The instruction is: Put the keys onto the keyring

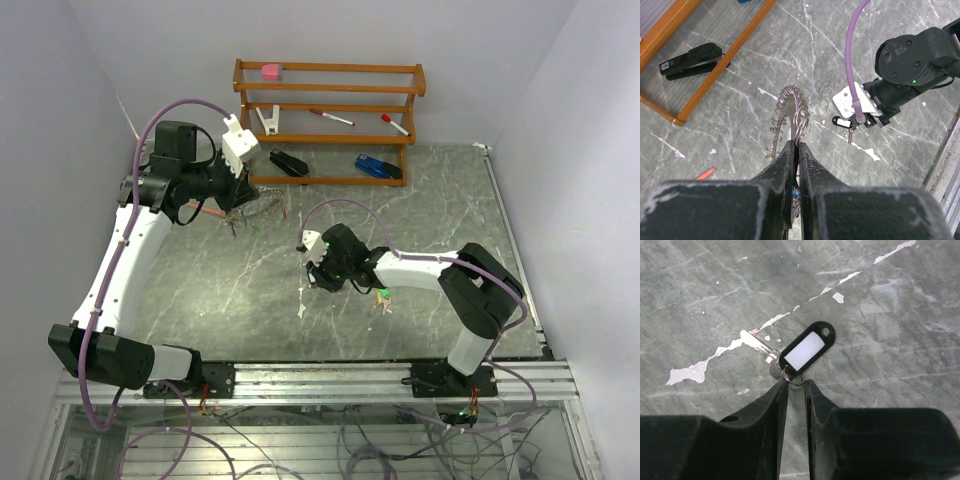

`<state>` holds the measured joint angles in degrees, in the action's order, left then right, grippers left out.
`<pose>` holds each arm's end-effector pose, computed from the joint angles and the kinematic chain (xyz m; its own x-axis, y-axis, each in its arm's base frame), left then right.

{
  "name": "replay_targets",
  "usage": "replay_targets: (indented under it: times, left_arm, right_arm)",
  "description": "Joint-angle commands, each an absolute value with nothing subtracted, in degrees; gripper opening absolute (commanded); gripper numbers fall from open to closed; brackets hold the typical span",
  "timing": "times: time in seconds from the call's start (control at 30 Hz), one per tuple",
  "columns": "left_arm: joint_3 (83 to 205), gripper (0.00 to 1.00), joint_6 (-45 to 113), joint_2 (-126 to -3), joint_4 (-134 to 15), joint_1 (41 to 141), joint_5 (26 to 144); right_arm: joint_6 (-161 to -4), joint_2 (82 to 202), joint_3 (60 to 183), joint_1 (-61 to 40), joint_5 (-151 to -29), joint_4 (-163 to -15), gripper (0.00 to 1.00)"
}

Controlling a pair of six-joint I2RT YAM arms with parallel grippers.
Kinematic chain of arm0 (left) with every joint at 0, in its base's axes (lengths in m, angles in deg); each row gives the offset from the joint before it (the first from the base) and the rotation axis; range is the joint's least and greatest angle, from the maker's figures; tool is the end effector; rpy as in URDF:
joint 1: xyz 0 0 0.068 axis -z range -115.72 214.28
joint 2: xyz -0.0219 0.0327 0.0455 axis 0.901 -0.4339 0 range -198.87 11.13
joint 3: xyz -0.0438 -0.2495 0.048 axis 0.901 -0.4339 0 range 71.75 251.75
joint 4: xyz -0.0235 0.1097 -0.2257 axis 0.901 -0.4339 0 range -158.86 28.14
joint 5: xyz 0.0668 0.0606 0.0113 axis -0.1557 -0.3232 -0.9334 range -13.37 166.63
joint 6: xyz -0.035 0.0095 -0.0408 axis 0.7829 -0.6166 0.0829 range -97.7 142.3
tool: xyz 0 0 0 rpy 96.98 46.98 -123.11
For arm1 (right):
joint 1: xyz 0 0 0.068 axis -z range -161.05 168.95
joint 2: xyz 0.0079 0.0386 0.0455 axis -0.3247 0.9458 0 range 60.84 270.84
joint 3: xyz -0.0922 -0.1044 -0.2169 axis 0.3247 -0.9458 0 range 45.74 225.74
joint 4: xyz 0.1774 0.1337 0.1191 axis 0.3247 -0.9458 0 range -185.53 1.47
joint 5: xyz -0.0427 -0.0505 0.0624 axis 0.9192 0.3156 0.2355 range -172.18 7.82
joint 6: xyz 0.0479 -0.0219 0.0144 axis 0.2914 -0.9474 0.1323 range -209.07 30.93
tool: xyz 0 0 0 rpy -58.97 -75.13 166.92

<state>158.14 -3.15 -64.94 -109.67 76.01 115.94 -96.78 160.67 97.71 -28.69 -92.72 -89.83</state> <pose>0.2516 -0.0759 0.3935 -0.2590 0.3934 -0.8821 0.8425 0.5386 -0.0071 0.2217 0.2532 0.1410 -0.3970 -0.6310 -0.6665 -0.8681 0.4939 0.0496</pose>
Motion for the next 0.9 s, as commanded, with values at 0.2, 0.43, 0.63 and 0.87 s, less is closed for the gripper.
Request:
replay_targets:
  times: [0.2,0.43,0.63,0.87]
  left_arm:
    - [158.37,0.07,-2.53,-63.93,-106.77,75.45,118.23]
    - [158.24,0.07,-2.65,-63.75,-106.72,75.36,118.12]
    - [158.33,0.07,-2.51,-63.93,-106.70,75.27,118.29]
    - [158.33,0.07,-2.62,-63.93,-106.69,75.18,118.22]
  right_arm:
    - [-97.56,162.50,98.49,-28.88,-95.40,-88.48,0.18]
    - [-97.29,162.92,98.37,-28.89,-95.64,-87.83,0.16]
    - [-97.25,163.39,98.89,-28.93,-95.67,-87.41,0.12]
    - [-96.90,163.24,99.01,-28.88,-95.21,-85.82,0.04]
